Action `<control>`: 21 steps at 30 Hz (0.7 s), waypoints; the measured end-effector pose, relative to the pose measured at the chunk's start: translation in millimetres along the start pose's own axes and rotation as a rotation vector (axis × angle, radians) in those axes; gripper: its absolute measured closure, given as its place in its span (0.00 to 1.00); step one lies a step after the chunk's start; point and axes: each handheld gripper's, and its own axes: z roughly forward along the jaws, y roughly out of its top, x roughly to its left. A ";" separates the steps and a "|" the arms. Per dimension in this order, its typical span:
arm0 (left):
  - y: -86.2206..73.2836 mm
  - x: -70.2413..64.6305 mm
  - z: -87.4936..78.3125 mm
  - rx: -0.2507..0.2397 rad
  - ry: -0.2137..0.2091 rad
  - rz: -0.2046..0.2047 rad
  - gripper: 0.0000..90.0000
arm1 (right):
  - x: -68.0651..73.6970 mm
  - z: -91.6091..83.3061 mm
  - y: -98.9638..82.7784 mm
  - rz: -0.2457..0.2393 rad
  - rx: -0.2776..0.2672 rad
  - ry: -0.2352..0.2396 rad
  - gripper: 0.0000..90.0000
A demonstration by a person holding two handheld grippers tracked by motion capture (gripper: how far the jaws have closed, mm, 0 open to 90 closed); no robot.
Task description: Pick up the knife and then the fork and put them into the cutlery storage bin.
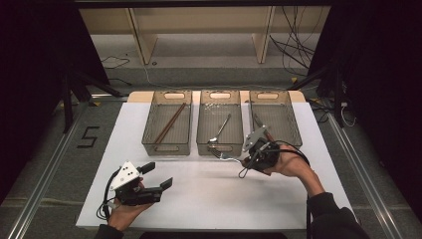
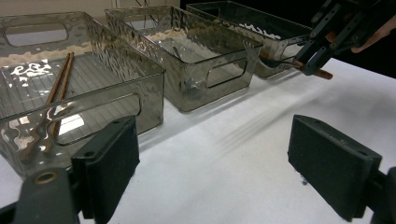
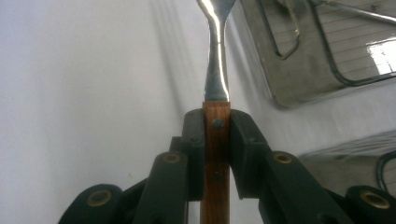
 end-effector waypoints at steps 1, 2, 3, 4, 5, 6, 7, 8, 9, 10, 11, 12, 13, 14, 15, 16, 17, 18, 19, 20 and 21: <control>0.0 0.0 0.1 0.000 0.000 0.000 0.18 | -0.4 -1.9 0.0 0.013 -0.004 -0.001 0.86; 0.0 -0.1 0.1 0.000 0.000 -0.001 0.18 | -1.1 -3.7 -0.1 0.024 -0.011 -0.003 0.86; 0.0 -0.1 0.1 0.000 0.000 0.001 0.18 | -2.6 -5.6 -0.3 0.028 -0.022 -0.009 0.86; 0.1 -0.1 0.0 0.000 0.000 0.001 0.18 | -3.6 -8.3 -0.5 0.044 -0.033 -0.010 0.86; 0.1 0.0 -0.1 -0.001 0.001 0.001 0.18 | -5.7 -11.0 -0.8 0.057 -0.054 -0.008 0.86; 0.1 0.2 -0.3 0.000 0.001 0.002 0.18 | -7.7 -14.0 -1.3 0.073 -0.075 -0.016 0.86; 0.1 0.3 -0.4 -0.001 0.002 0.002 0.18 | -10.3 -17.2 -1.8 0.086 -0.093 -0.023 0.86; 0.1 0.3 -0.5 -0.001 0.003 0.001 0.18 | -12.9 -20.7 -2.4 0.102 -0.106 -0.035 0.86; 0.1 0.3 -0.5 -0.003 0.002 0.000 0.18 | -15.3 -24.3 -3.0 0.127 -0.116 -0.049 0.86; 0.1 0.3 -0.5 -0.003 0.002 0.000 0.18 | -18.3 -27.4 -3.8 0.145 -0.125 -0.069 0.86; 0.1 0.2 -0.5 -0.003 0.001 0.001 0.18 | -21.5 -30.5 -4.7 0.163 -0.134 -0.085 0.86; 0.1 0.2 -0.5 -0.002 0.002 0.002 0.18 | -24.5 -33.4 -5.6 0.190 -0.142 -0.097 0.86; 0.1 0.2 -0.4 -0.002 0.002 0.002 0.18 | -27.3 -36.2 -6.7 0.220 -0.156 -0.104 0.86; 0.1 0.2 -0.5 -0.002 0.002 0.002 0.18 | -30.3 -39.1 -7.8 0.243 -0.168 -0.113 0.86; 0.1 0.3 -0.5 -0.003 0.002 0.002 0.18 | -33.1 -42.0 -8.9 0.267 -0.180 -0.119 0.86; 0.1 0.3 -0.4 -0.004 0.002 0.000 0.18 | -35.9 -44.8 -9.8 0.288 -0.194 -0.125 0.86; 0.1 0.4 -0.4 -0.003 0.002 0.001 0.18 | -38.3 -47.4 -10.6 0.305 -0.203 -0.132 0.86; 0.1 0.4 -0.4 -0.003 0.002 0.001 0.18 | -40.5 -50.1 -11.1 0.327 -0.211 -0.136 0.86; 0.1 0.3 -0.3 -0.002 0.002 0.002 0.18 | -42.8 -52.5 -11.8 0.341 -0.219 -0.142 0.86; 0.2 0.2 -0.3 -0.002 0.002 0.003 0.18 | -45.3 -54.5 -12.3 0.353 -0.226 -0.148 0.86; 0.2 0.1 -0.1 -0.003 0.001 0.001 0.18 | -47.4 -56.2 -12.5 0.369 -0.231 -0.151 0.86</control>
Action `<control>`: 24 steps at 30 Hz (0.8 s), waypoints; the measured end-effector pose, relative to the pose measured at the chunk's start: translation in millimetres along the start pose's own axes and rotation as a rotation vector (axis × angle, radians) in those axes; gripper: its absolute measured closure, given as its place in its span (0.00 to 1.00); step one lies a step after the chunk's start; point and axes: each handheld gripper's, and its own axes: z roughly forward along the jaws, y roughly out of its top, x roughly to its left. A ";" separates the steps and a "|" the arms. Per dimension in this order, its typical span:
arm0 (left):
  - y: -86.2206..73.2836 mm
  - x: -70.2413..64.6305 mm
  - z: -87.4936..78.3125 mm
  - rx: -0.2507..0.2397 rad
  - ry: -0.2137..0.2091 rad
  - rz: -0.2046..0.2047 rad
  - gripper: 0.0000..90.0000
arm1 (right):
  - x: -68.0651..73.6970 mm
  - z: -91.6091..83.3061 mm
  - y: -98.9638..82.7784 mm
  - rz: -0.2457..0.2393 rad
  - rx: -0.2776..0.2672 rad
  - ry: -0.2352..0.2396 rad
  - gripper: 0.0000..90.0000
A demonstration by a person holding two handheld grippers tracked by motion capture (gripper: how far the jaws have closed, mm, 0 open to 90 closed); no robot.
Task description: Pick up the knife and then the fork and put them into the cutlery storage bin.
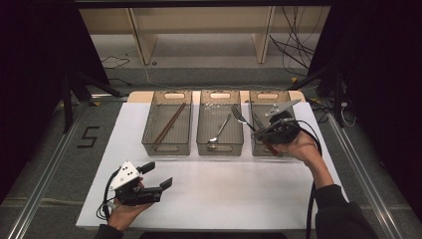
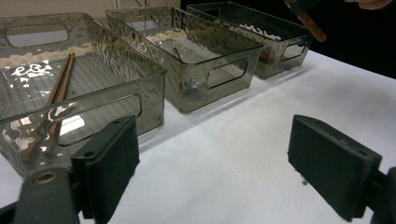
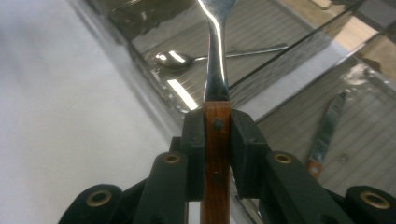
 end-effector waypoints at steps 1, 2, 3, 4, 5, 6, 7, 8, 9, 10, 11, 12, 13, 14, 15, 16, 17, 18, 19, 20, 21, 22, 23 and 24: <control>-0.1 0.0 0.0 0.001 -0.001 0.000 0.18 | -2.5 -1.0 0.7 0.005 -0.002 -0.010 0.86; -0.1 0.0 0.0 0.000 0.001 0.000 0.18 | -4.2 -1.7 1.5 0.019 -0.006 -0.014 0.86; 0.0 0.2 -0.1 0.000 0.001 -0.001 0.18 | -6.6 -2.1 2.2 0.028 -0.009 -0.020 0.86; 0.0 0.3 -0.2 0.000 0.001 -0.001 0.18 | -9.0 -2.5 2.9 0.036 -0.015 -0.026 0.86; 0.0 0.4 -0.3 0.000 0.001 0.000 0.18 | -11.4 -3.1 3.4 0.048 -0.020 -0.030 0.86; -0.1 0.4 -0.3 -0.001 0.001 -0.001 0.18 | -13.7 -3.6 4.0 0.062 -0.024 -0.034 0.86; -0.1 0.4 -0.3 -0.001 0.001 -0.002 0.18 | -16.3 -4.0 4.3 0.071 -0.028 -0.045 0.86; -0.1 0.5 -0.3 0.000 0.001 -0.001 0.18 | -18.6 -3.9 4.7 0.086 -0.028 -0.055 0.86; -0.1 0.5 -0.2 0.001 0.002 0.000 0.18 | -21.0 -3.6 5.0 0.102 -0.027 -0.064 0.86; 0.0 0.5 -0.2 0.000 0.001 0.000 0.18 | -23.8 -2.9 5.0 0.109 -0.029 -0.073 0.86; 0.1 0.3 -0.3 -0.001 0.001 0.000 0.18 | -26.0 -2.2 5.0 0.124 -0.028 -0.079 0.86; 0.1 0.3 -0.5 -0.002 0.001 0.001 0.18 | -28.6 -1.5 4.7 0.134 -0.029 -0.084 0.86; 0.0 0.3 -0.5 -0.002 0.001 0.000 0.18 | -30.6 -0.9 4.3 0.146 -0.028 -0.091 0.86; 0.0 0.4 -0.6 -0.002 0.001 -0.002 0.18 | -32.7 -0.1 3.8 0.155 -0.028 -0.098 0.86; -0.1 0.5 -0.6 -0.003 0.001 -0.003 0.18 | -34.9 0.8 3.1 0.161 -0.028 -0.106 0.86; -0.1 0.5 -0.6 -0.003 0.001 -0.002 0.18 | -36.9 1.5 2.4 0.167 -0.029 -0.112 0.86; -0.1 0.4 -0.6 -0.003 0.001 -0.002 0.18 | -38.8 1.8 1.9 0.175 -0.029 -0.120 0.86; 0.0 0.4 -0.6 -0.003 0.001 -0.002 0.18 | -40.8 2.1 1.3 0.182 -0.033 -0.126 0.86; 0.0 0.4 -0.5 -0.003 0.001 -0.002 0.18 | -42.8 2.0 0.9 0.193 -0.037 -0.128 0.86; 0.0 0.4 -0.4 -0.002 0.001 -0.002 0.18 | -44.6 2.0 0.4 0.202 -0.039 -0.133 0.86; -0.1 0.4 -0.3 -0.002 0.001 -0.001 0.18 | -46.5 2.0 0.2 0.207 -0.041 -0.138 0.86; 0.0 0.5 -0.3 -0.001 0.001 0.000 0.18 | -48.0 2.2 0.1 0.214 -0.041 -0.145 0.86; 0.0 0.4 -0.2 -0.002 0.001 -0.001 0.18 | -49.6 2.5 0.0 0.218 -0.041 -0.152 0.86; 0.0 0.5 -0.2 -0.001 0.001 0.000 0.18 | -51.0 2.6 -0.1 0.225 -0.040 -0.159 0.86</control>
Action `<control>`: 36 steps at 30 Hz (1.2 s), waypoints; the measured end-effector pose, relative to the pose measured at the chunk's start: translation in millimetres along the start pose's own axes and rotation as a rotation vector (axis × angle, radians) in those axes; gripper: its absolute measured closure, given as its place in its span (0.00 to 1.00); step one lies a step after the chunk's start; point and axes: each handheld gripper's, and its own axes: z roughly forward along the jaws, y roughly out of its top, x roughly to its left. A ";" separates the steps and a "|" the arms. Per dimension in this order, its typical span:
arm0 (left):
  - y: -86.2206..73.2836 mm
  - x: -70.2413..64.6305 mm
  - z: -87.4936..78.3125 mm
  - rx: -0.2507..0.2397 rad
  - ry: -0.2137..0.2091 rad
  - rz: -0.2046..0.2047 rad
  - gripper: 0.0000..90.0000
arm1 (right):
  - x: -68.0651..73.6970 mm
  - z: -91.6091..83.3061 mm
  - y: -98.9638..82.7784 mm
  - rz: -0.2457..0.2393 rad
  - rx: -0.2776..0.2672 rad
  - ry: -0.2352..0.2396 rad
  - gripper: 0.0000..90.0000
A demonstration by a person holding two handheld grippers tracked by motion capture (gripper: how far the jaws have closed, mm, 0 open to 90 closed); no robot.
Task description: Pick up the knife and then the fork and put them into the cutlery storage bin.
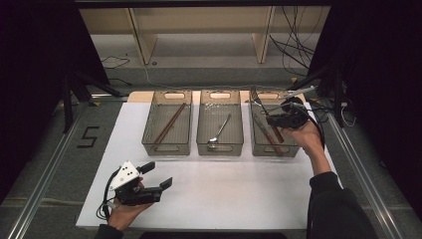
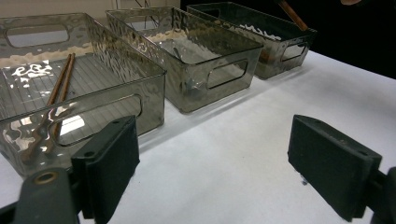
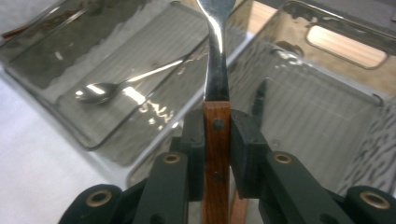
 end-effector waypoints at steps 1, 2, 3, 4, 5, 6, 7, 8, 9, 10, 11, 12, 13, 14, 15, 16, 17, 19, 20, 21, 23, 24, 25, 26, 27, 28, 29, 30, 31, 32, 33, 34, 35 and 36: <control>0.0 0.0 0.0 0.000 0.000 0.000 0.18 | -1.5 0.5 0.1 0.004 0.000 -0.002 0.86; 0.0 -0.1 0.0 0.000 0.000 0.000 0.18 | -2.6 1.3 0.2 0.008 0.000 -0.009 0.86; 0.0 -0.1 0.0 0.000 0.000 0.001 0.18 | -3.7 2.2 0.2 0.009 0.003 -0.013 0.86; -0.1 -0.1 0.0 -0.001 0.000 0.000 0.18 | -4.5 3.3 0.2 0.012 0.006 -0.017 0.86; -0.1 -0.1 -0.1 -0.001 0.000 -0.001 0.18 | -5.6 4.2 0.0 0.016 0.009 -0.021 0.86; -0.1 -0.1 -0.2 -0.001 0.000 -0.001 0.18 | -6.6 5.0 -0.3 0.020 0.008 -0.027 0.86; 0.0 -0.1 -0.2 -0.002 0.000 -0.002 0.18 | -7.8 5.5 -0.5 0.022 0.010 -0.030 0.86; 0.0 0.0 -0.2 -0.002 0.000 -0.002 0.18 | -8.9 6.2 -0.7 0.027 0.010 -0.034 0.86; -0.1 0.0 -0.2 -0.002 0.000 -0.002 0.18 | -9.8 6.9 -1.0 0.031 0.009 -0.038 0.86; -0.1 0.0 -0.2 -0.001 -0.001 -0.001 0.18 | -10.5 7.4 -1.2 0.031 0.012 -0.042 0.86; -0.1 -0.1 -0.2 -0.001 -0.001 -0.002 0.18 | -11.2 7.9 -1.5 0.035 0.013 -0.045 0.86; -0.1 -0.1 -0.2 -0.001 -0.001 -0.001 0.18 | -12.1 8.3 -1.8 0.038 0.013 -0.049 0.86; -0.1 -0.1 -0.3 -0.001 -0.001 -0.001 0.18 | -12.8 8.6 -2.2 0.042 0.014 -0.055 0.86; -0.1 0.0 -0.3 -0.001 -0.001 -0.002 0.18 | -13.5 8.9 -2.7 0.051 0.017 -0.057 0.86; 0.0 0.0 -0.3 -0.002 -0.001 -0.002 0.18 | -14.7 9.4 -3.4 0.052 0.020 -0.061 0.86; 0.0 0.1 -0.4 -0.001 -0.001 -0.002 0.18 | -15.6 9.9 -4.0 0.052 0.026 -0.067 0.86; 0.0 0.1 -0.4 -0.001 -0.001 -0.002 0.18 | -16.3 10.3 -4.9 0.056 0.031 -0.073 0.86; -0.1 0.0 -0.2 -0.001 -0.001 -0.003 0.18 | -18.2 10.9 -7.2 0.064 0.030 -0.075 0.86; -0.2 0.0 0.0 0.000 0.000 -0.003 0.18 | -19.0 11.2 -8.3 0.067 0.035 -0.078 0.86; -0.2 -0.1 0.1 0.001 0.000 -0.002 0.18 | -19.9 11.8 -9.4 0.068 0.038 -0.081 0.86; 0.0 -0.1 -0.1 0.003 -0.001 0.002 0.18 | -21.3 12.9 -11.4 0.072 0.042 -0.087 0.86; -0.1 -0.1 0.0 0.002 -0.001 0.001 0.18 | -22.0 13.1 -12.2 0.073 0.041 -0.090 0.86; -0.1 -0.2 0.1 0.001 0.000 -0.002 0.18 | -22.9 13.6 -13.0 0.076 0.037 -0.087 0.86; -0.2 -0.1 0.1 0.001 0.000 -0.002 0.18 | -23.5 14.0 -13.7 0.075 0.033 -0.091 0.86; -0.3 -0.1 0.2 0.000 0.000 -0.003 0.18 | -23.6 14.5 -14.3 0.076 0.034 -0.093 0.86; -0.2 0.1 0.0 0.003 -0.001 0.000 0.18 | -23.6 14.9 -14.9 0.078 0.038 -0.093 0.86; -0.2 0.1 0.0 0.003 -0.001 0.000 0.18 | -23.6 15.6 -15.8 0.076 0.041 -0.094 0.86; -0.2 -0.2 0.1 0.001 0.000 -0.002 0.18 | -23.6 16.3 -16.5 0.077 0.042 -0.097 0.86; -0.2 -0.2 0.1 0.002 0.000 -0.001 0.18 | -24.0 16.8 -17.3 0.078 0.046 -0.097 0.86; -0.2 -0.3 0.1 0.001 0.000 -0.001 0.18 | -24.3 17.5 -18.3 0.079 0.046 -0.098 0.86; -0.1 -0.2 0.0 0.002 -0.002 0.002 0.18 | -24.6 18.0 -19.3 0.081 0.048 -0.099 0.86; -0.1 -0.2 -0.1 0.004 -0.001 0.002 0.18 | -25.2 18.5 -20.4 0.082 0.049 -0.099 0.86; -0.2 -0.1 -0.1 0.003 -0.001 0.002 0.18 | -25.6 18.9 -21.6 0.085 0.049 -0.098 0.86; -0.2 0.0 -0.1 0.003 -0.002 0.000 0.18 | -26.0 19.0 -22.8 0.084 0.051 -0.100 0.86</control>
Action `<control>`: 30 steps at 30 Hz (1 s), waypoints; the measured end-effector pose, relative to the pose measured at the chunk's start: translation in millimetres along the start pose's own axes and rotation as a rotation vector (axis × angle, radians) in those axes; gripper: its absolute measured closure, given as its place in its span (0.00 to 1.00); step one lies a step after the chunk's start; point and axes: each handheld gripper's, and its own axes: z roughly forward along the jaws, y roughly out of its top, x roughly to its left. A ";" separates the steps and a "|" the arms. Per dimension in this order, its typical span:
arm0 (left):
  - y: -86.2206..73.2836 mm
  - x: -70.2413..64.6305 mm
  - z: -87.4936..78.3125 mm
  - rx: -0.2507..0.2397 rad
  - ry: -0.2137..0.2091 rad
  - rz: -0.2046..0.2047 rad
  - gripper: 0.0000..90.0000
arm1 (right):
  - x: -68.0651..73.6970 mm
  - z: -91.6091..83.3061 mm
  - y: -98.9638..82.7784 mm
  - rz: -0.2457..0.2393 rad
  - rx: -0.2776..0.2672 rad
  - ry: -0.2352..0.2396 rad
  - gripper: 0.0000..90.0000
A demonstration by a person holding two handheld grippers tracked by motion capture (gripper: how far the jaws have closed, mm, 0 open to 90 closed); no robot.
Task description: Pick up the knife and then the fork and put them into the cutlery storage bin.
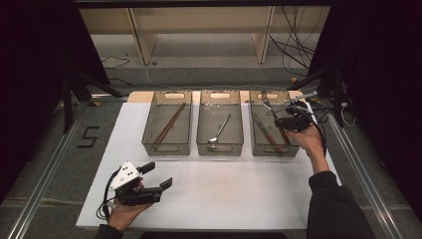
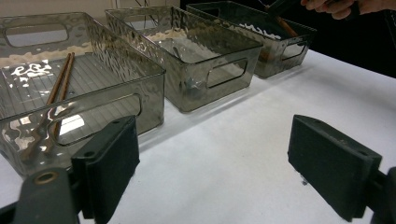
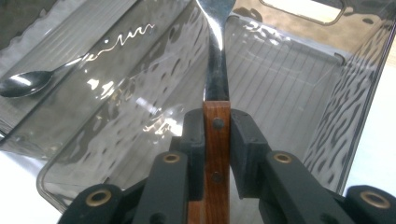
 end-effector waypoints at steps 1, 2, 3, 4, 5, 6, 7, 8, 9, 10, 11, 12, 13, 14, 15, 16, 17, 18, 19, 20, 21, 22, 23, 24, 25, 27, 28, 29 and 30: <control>-0.1 -0.1 0.2 -0.001 0.001 -0.003 0.18 | -0.5 0.4 -1.0 0.002 0.002 -0.001 0.86; 0.0 0.0 0.3 -0.001 0.001 -0.001 0.18 | -0.9 1.0 -1.9 0.002 0.004 -0.005 0.86; 0.0 -0.3 0.3 -0.001 0.000 -0.001 0.18 | -1.3 1.5 -2.7 0.004 0.008 -0.007 0.86; 0.1 -0.4 0.3 -0.001 0.000 0.000 0.18 | -1.6 2.0 -3.5 0.007 0.013 -0.006 0.86; 0.1 -0.5 0.3 0.000 -0.001 0.001 0.18 | -2.0 2.6 -4.4 0.005 0.016 -0.006 0.86; 0.1 -0.5 0.4 0.000 0.000 0.001 0.18 | -2.1 3.3 -5.2 0.006 0.018 -0.008 0.86; 0.1 -0.3 0.4 0.000 0.000 0.000 0.18 | -2.1 3.9 -6.1 0.007 0.022 -0.007 0.86; 0.0 -0.2 0.4 -0.001 0.001 0.000 0.18 | -2.4 4.4 -7.0 0.005 0.027 -0.007 0.86; 0.0 -0.2 0.4 -0.001 0.001 -0.001 0.18 | -2.4 5.0 -8.0 0.006 0.029 -0.007 0.86; 0.0 -0.3 0.4 -0.002 0.000 -0.002 0.18 | -2.6 5.7 -9.1 0.008 0.031 -0.006 0.86; 0.1 -0.2 0.3 -0.002 0.001 0.000 0.18 | -2.9 6.2 -10.0 0.011 0.034 -0.005 0.86; 0.0 -0.3 0.3 -0.001 0.001 -0.001 0.18 | -3.2 7.0 -10.9 0.010 0.036 -0.008 0.86; 0.0 -0.4 0.3 -0.001 0.000 0.000 0.18 | -3.5 7.7 -11.8 0.013 0.038 -0.007 0.86; 0.0 -0.4 0.3 -0.001 0.001 0.000 0.18 | -3.5 8.4 -12.6 0.016 0.043 -0.007 0.86; 0.0 -0.4 0.3 -0.004 0.001 -0.001 0.18 | -3.8 9.1 -13.4 0.011 0.046 -0.009 0.86; 0.1 -0.3 0.2 -0.003 0.002 -0.001 0.18 | -3.6 9.6 -14.1 0.014 0.047 -0.009 0.86; 0.1 -0.1 0.1 -0.001 0.001 0.001 0.18 | -3.8 10.0 -14.6 0.016 0.047 -0.009 0.86; 0.0 -0.3 0.3 -0.003 0.002 -0.002 0.18 | -3.7 10.2 -14.9 0.018 0.048 -0.010 0.85; 0.0 -0.2 0.3 -0.002 0.001 0.000 0.18 | -3.4 10.4 -14.9 0.019 0.051 -0.008 0.85; 0.0 -0.3 0.3 -0.001 0.001 0.000 0.18 | -3.2 10.5 -14.8 0.017 0.056 -0.003 0.85; 0.0 -0.4 0.4 -0.001 0.001 0.000 0.18 | -2.6 11.1 -14.6 0.013 0.057 -0.008 0.84; 0.0 -0.4 0.3 -0.001 0.000 0.001 0.18 | -2.3 11.6 -14.5 0.014 0.061 -0.010 0.83; 0.0 -0.5 0.3 -0.002 0.001 0.000 0.18 | -2.4 11.9 -14.4 0.023 0.065 -0.007 0.81; 0.0 -0.3 0.3 -0.002 0.001 0.001 0.18 | -2.8 11.9 -14.6 0.031 0.060 0.002 0.79; 0.0 -0.3 0.3 -0.002 0.001 -0.002 0.18 | -2.8 11.0 -14.3 0.040 0.059 0.010 0.76; 0.0 -0.4 0.3 -0.002 0.001 -0.001 0.18 | -2.8 9.0 -13.9 0.039 0.049 0.009 0.74; 0.1 -0.4 0.4 -0.001 0.000 0.000 0.18 | -2.4 7.5 -13.6 0.044 0.044 0.011 0.72; 0.1 -0.5 0.5 -0.001 0.000 0.000 0.18 | -2.1 6.0 -13.3 0.046 0.038 0.014 0.70; 0.1 -0.5 0.7 0.000 0.000 0.000 0.18 | -1.7 4.7 -13.0 0.046 0.033 0.016 0.68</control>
